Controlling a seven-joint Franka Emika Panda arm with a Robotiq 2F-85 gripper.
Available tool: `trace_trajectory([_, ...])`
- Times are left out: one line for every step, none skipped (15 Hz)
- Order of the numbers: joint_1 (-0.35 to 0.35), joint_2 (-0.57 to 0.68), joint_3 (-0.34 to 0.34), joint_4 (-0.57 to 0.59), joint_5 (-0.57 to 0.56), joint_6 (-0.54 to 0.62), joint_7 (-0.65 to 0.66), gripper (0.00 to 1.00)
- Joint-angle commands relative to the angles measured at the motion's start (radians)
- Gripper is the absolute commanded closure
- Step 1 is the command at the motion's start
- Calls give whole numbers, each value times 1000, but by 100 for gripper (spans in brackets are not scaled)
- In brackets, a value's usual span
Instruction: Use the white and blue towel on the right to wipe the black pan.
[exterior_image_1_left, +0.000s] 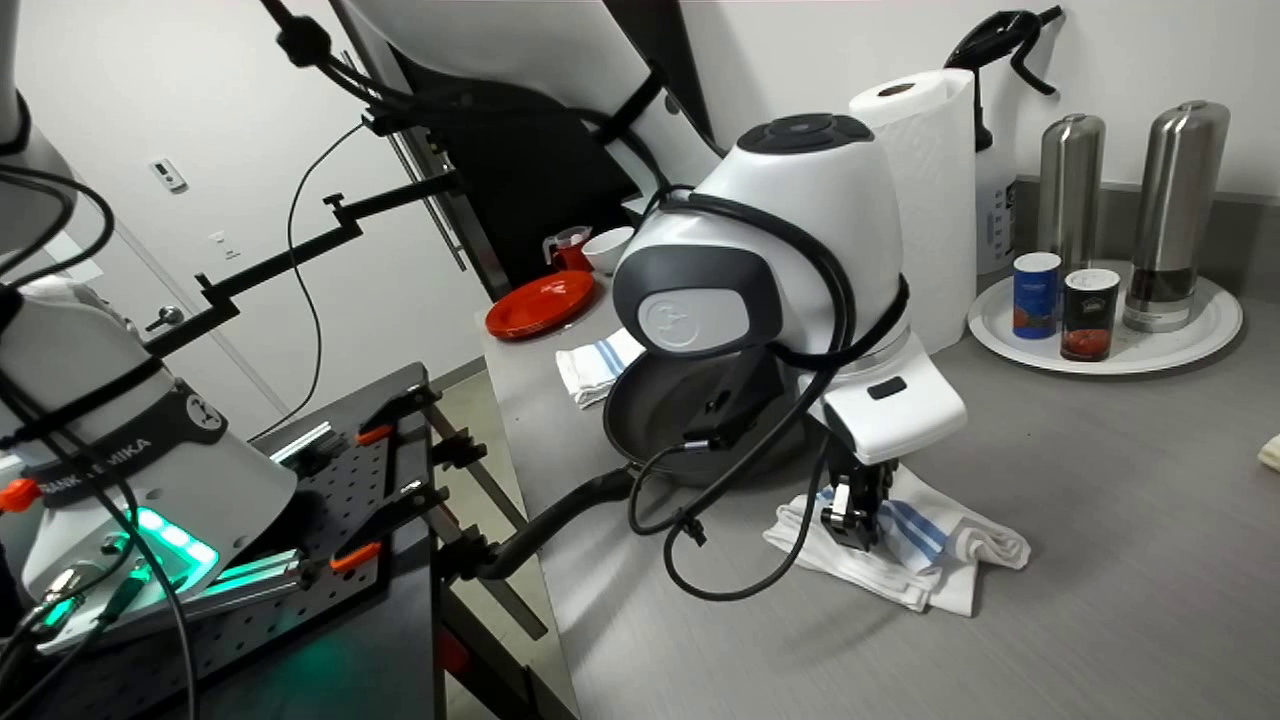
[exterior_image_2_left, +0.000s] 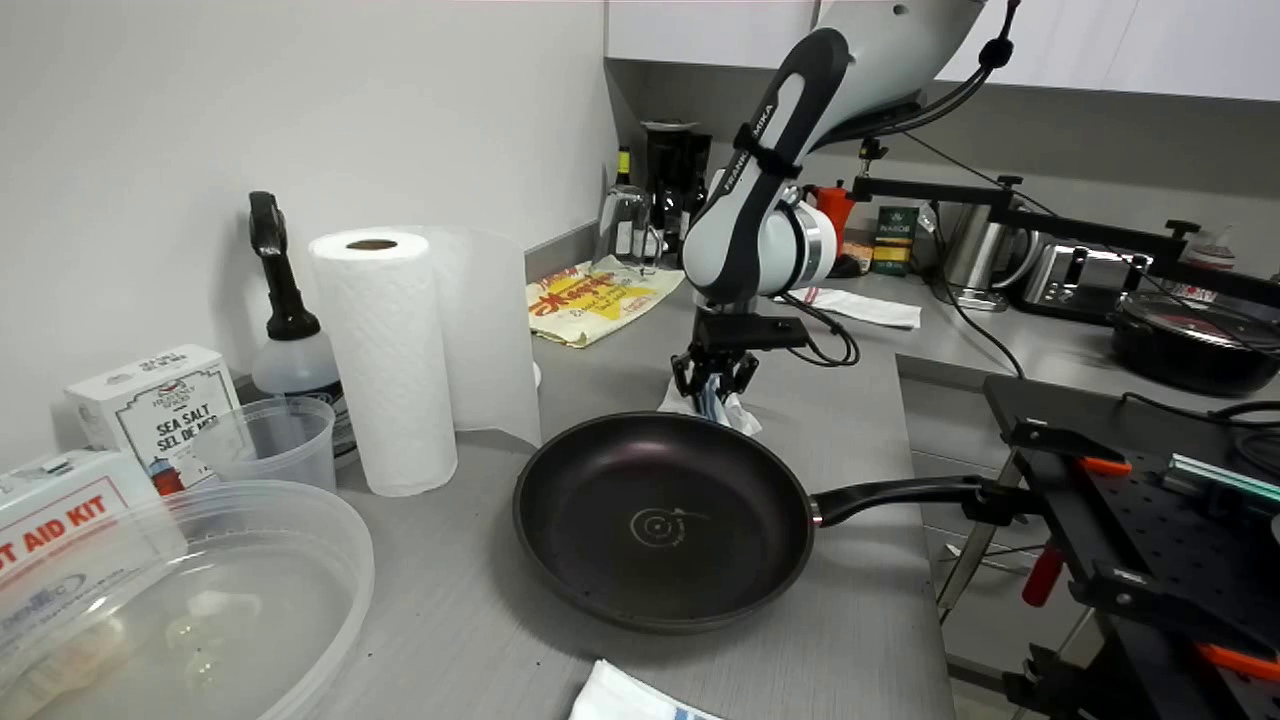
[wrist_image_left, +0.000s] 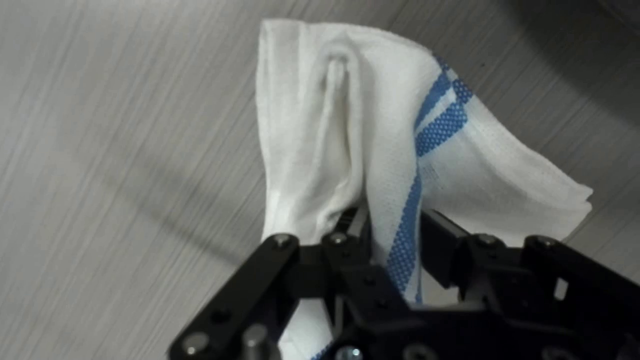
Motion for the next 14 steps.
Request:
trace_trajectory([-1, -7, 10, 3, 29, -10, -13, 80])
trace_trajectory([-1, -7, 10, 3, 29, -10, -13, 78])
trace_trajectory([-1, -7, 10, 3, 29, -11, -13, 76])
trace_trajectory([-2, -7, 10, 3, 29, -11, -13, 76])
trace_trajectory([-2, -10, 11, 2, 29, -11, -14, 75])
trace_trajectory([-3, -14, 13, 1, 30, -11, -15, 76])
trace_trajectory([-3, -17, 15, 1, 30, -12, -15, 75])
trace_trajectory([-3, -17, 16, 1, 30, -10, -16, 77])
trace_trajectory([-4, -17, 17, 1, 30, -10, -16, 78])
trace_trajectory([-4, -16, 18, 1, 31, -11, -16, 95])
trace_trajectory([-4, -16, 18, 1, 31, -11, -16, 95])
trace_trajectory([-5, -16, 19, 1, 31, -11, -18, 95])
trace_trajectory([-5, -16, 19, 1, 31, -11, -18, 100])
trace_trajectory([-5, -15, 18, 2, 31, -11, -16, 97])
